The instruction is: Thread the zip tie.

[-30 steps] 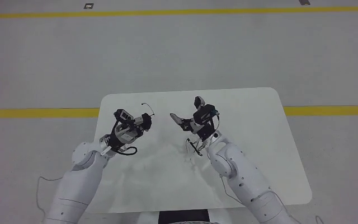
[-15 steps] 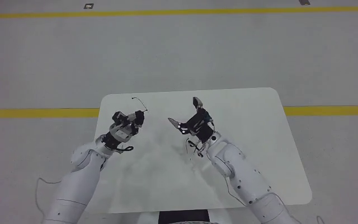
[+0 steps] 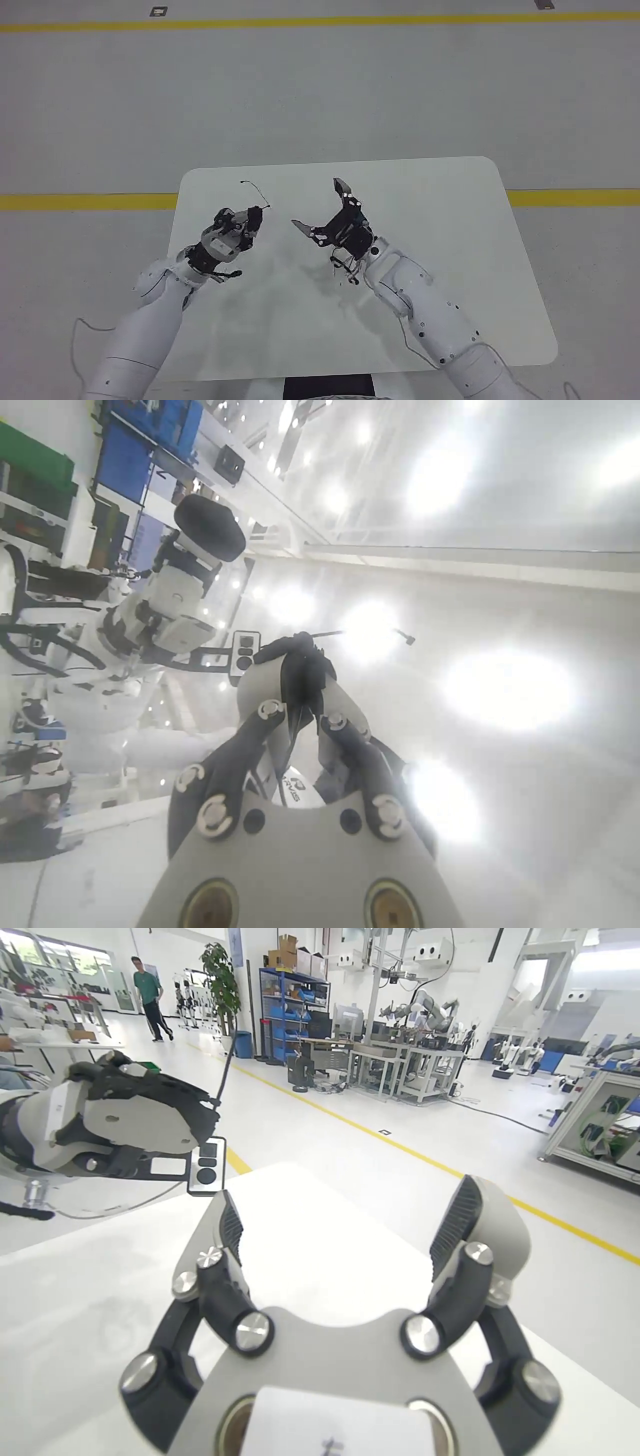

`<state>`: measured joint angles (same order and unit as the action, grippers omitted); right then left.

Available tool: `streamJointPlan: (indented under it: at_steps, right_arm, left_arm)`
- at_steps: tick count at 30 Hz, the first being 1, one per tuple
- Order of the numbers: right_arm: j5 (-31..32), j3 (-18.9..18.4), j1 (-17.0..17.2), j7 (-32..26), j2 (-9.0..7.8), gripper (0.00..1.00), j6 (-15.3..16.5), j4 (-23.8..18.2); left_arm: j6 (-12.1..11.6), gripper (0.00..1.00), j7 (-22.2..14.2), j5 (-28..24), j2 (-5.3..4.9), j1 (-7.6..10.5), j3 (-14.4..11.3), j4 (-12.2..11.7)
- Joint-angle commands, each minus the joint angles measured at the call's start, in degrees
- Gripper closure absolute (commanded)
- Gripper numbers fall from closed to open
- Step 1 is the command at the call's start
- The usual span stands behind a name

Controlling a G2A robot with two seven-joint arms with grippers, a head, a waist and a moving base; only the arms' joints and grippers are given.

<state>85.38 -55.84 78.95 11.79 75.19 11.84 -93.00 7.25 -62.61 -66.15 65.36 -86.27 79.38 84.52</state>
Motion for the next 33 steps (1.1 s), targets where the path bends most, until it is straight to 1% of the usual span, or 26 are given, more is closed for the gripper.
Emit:
streamJointPlan:
  at_steps: [1,4,5,6,7,9,10,17,18,20,23,26,27,28,29,30,33]
  right_arm:
    - [-0.16,0.07,0.09,-0.11,0.02,0.00,0.00,-0.07]
    - [-1.12,0.22,0.21,-0.43,0.16,0.00,-0.48,-0.26]
    - [-1.22,0.29,0.14,-0.38,0.20,0.00,-0.50,-0.16]
    - [-1.29,0.39,0.08,-0.33,0.24,0.00,-0.50,-0.04]
    - [-1.51,0.52,0.02,-0.23,0.30,0.00,-0.52,0.14]
    - [-2.17,0.58,-0.06,0.04,0.38,0.00,-0.36,0.37]
    - [-2.17,0.58,-0.06,0.04,0.38,0.00,-0.36,0.37]
    - [-2.17,0.58,-0.06,0.04,0.38,0.00,-0.36,0.37]
    - [-2.07,0.56,0.03,0.02,0.39,0.00,-0.62,0.16]
    - [-0.92,0.48,-0.03,0.38,0.38,0.00,-1.37,-0.32]
    - [1.82,0.53,-0.22,1.55,0.29,0.00,-1.85,-0.73]
    - [4.07,0.78,-0.45,2.77,0.23,0.00,-1.75,-1.00]
    - [4.58,0.92,-0.63,3.12,0.23,0.00,-1.91,-1.03]
    - [4.58,1.44,-1.28,3.66,0.13,0.00,-2.18,-1.00]
    - [4.58,2.18,-1.98,4.04,-0.05,0.00,-1.99,-0.82]
    - [4.58,2.18,-1.98,4.04,-0.05,0.00,-1.99,-0.82]
    - [4.58,2.18,-1.98,4.04,-0.05,0.00,-1.99,-0.82]
  left_arm:
    - [1.32,1.00,1.50,-4.17,0.31,-0.28,-0.69,0.51]
    - [4.00,1.00,3.25,-11.30,0.80,-0.45,-1.52,0.28]
    - [4.75,1.00,3.25,-12.37,0.87,-0.42,-1.77,0.09]
    - [5.79,1.00,3.24,-14.31,0.99,-0.54,-2.04,-0.45]
    - [7.38,1.00,3.54,-17.27,1.17,-0.52,-2.35,-1.08]
    - [9.72,1.00,3.40,-18.24,1.21,-0.25,-2.93,-1.45]
    - [9.77,1.00,3.14,-17.51,1.15,-0.05,-2.89,-1.43]
    - [9.83,1.00,3.40,-17.84,1.18,-0.10,-2.95,-1.43]
    - [10.06,1.00,4.19,-19.33,1.31,-0.18,-3.13,-1.15]
    - [10.26,1.00,6.04,-19.89,1.39,-0.31,-3.38,-0.89]
    - [11.31,1.00,7.99,-23.29,1.66,-0.65,-3.87,-0.15]
    - [12.13,1.00,9.24,-23.81,1.87,-0.76,-4.26,0.51]
    - [12.01,1.00,9.46,-23.81,1.92,-0.79,-4.34,0.67]
    - [11.37,1.00,9.83,-23.55,1.98,-0.81,-4.44,0.77]
    - [10.05,1.00,10.12,-22.51,1.99,-0.75,-4.46,0.82]
    - [7.95,1.00,9.66,-20.94,2.02,-0.61,-4.46,1.02]
    - [7.95,1.00,9.66,-20.94,2.02,-0.61,-4.46,1.02]
